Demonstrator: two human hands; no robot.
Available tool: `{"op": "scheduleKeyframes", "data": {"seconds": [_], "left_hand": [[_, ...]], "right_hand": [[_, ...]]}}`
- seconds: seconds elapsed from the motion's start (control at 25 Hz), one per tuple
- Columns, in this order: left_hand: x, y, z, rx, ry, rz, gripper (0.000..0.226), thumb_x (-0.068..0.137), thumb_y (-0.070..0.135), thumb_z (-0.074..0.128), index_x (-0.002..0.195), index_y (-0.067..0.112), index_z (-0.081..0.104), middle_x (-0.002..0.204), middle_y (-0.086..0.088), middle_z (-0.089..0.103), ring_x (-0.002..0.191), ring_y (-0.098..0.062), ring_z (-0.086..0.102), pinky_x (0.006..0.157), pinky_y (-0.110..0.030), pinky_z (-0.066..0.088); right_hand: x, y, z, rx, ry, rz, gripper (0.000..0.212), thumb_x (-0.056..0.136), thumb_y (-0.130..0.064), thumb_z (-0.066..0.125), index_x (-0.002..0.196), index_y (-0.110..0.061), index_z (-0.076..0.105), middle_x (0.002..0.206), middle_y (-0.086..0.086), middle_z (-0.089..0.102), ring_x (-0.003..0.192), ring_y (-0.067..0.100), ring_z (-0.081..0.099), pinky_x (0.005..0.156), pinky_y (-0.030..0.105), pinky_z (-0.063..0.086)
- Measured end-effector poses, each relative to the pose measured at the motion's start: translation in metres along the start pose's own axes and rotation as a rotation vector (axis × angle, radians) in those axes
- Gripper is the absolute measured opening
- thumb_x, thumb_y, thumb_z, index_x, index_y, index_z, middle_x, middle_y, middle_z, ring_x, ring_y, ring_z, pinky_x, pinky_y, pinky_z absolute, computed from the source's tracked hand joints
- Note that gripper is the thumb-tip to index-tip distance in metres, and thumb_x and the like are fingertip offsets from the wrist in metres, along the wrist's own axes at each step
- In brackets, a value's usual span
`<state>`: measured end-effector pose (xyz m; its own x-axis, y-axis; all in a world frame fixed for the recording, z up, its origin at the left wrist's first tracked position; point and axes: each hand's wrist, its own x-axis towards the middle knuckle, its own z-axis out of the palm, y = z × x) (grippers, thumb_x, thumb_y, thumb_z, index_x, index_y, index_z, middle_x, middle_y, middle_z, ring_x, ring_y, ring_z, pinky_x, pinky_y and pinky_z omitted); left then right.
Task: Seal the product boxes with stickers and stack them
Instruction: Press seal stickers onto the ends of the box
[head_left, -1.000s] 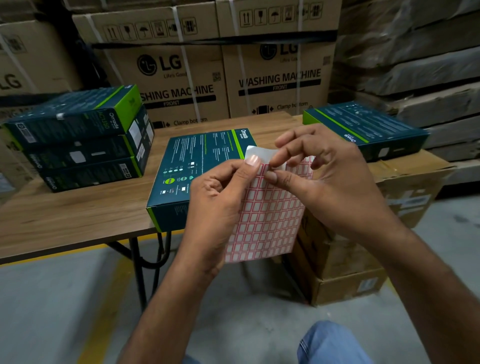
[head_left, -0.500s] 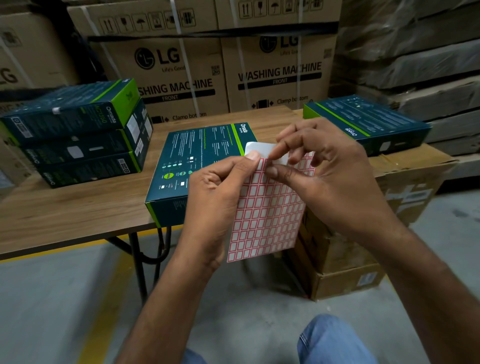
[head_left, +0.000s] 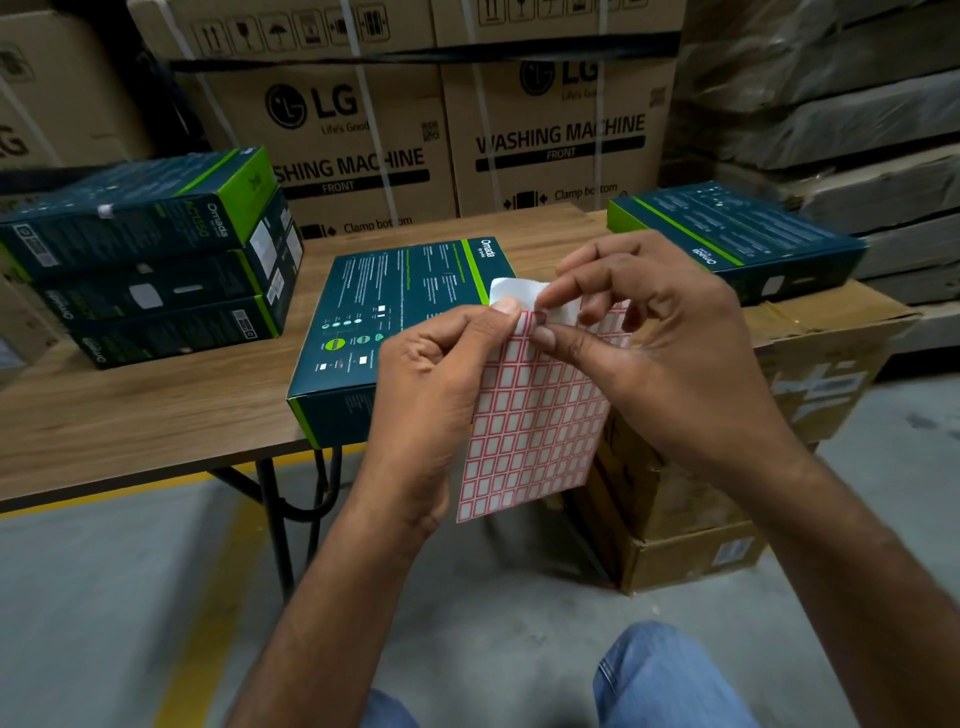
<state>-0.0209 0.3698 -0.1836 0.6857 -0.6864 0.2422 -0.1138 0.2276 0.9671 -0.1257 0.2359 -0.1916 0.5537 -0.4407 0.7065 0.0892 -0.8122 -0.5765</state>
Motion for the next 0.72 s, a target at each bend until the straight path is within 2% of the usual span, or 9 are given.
{"op": "scheduleKeyframes", "data": {"seconds": [0.16, 0.28, 0.4, 0.52, 0.6, 0.72], "left_hand": [[0.003, 0.0, -0.002, 0.026, -0.002, -0.03, 0.028, 0.101, 0.031, 0.061, 0.086, 0.014, 0.077, 0.077, -0.003, 0.077, 0.07, -0.01, 0.072, 0.06, -0.018, 0.055], [0.006, -0.001, -0.003, 0.07, 0.022, -0.014, 0.024, 0.101, 0.027, 0.065, 0.089, 0.012, 0.079, 0.084, -0.01, 0.078, 0.073, -0.014, 0.073, 0.065, -0.021, 0.059], [0.006, -0.002, -0.004, 0.072, 0.025, -0.018, 0.025, 0.101, 0.022, 0.064, 0.083, 0.013, 0.078, 0.078, -0.004, 0.077, 0.072, -0.009, 0.071, 0.066, -0.017, 0.057], [0.008, -0.003, -0.005, 0.03, 0.027, -0.088, 0.028, 0.1, 0.024, 0.066, 0.076, 0.015, 0.076, 0.081, -0.008, 0.075, 0.078, -0.019, 0.069, 0.076, -0.03, 0.056], [0.009, -0.003, -0.005, -0.052, 0.033, -0.165, 0.022, 0.098, 0.023, 0.066, 0.081, 0.013, 0.076, 0.084, -0.012, 0.072, 0.083, -0.026, 0.065, 0.084, -0.04, 0.053], [0.012, -0.004, -0.006, -0.114, 0.028, -0.237, 0.018, 0.096, 0.021, 0.066, 0.088, 0.009, 0.077, 0.083, -0.008, 0.074, 0.083, -0.022, 0.068, 0.084, -0.041, 0.056]], "right_hand": [[-0.002, 0.0, 0.002, -0.012, -0.008, -0.059, 0.021, 0.085, -0.023, 0.083, 0.103, -0.029, 0.075, 0.112, -0.02, 0.058, 0.112, -0.004, 0.057, 0.086, 0.008, 0.048], [-0.002, 0.001, 0.003, -0.016, -0.005, -0.067, 0.02, 0.085, -0.019, 0.084, 0.101, -0.028, 0.075, 0.112, -0.017, 0.059, 0.113, -0.003, 0.057, 0.085, 0.008, 0.047], [-0.002, 0.003, 0.004, 0.007, 0.004, -0.039, 0.019, 0.083, -0.022, 0.085, 0.099, -0.027, 0.076, 0.112, -0.018, 0.06, 0.109, -0.002, 0.059, 0.082, 0.008, 0.045], [-0.004, 0.004, 0.006, 0.016, 0.021, -0.04, 0.019, 0.085, -0.021, 0.084, 0.103, -0.023, 0.078, 0.116, -0.014, 0.063, 0.112, 0.001, 0.061, 0.084, 0.009, 0.048], [-0.006, 0.004, 0.006, 0.013, 0.016, -0.05, 0.021, 0.087, -0.021, 0.083, 0.107, -0.023, 0.078, 0.12, -0.011, 0.065, 0.117, 0.0, 0.061, 0.088, 0.01, 0.05], [-0.006, 0.005, 0.005, -0.024, 0.01, -0.074, 0.022, 0.088, -0.021, 0.082, 0.11, -0.024, 0.078, 0.125, -0.007, 0.066, 0.119, 0.002, 0.06, 0.092, 0.013, 0.05]]}}
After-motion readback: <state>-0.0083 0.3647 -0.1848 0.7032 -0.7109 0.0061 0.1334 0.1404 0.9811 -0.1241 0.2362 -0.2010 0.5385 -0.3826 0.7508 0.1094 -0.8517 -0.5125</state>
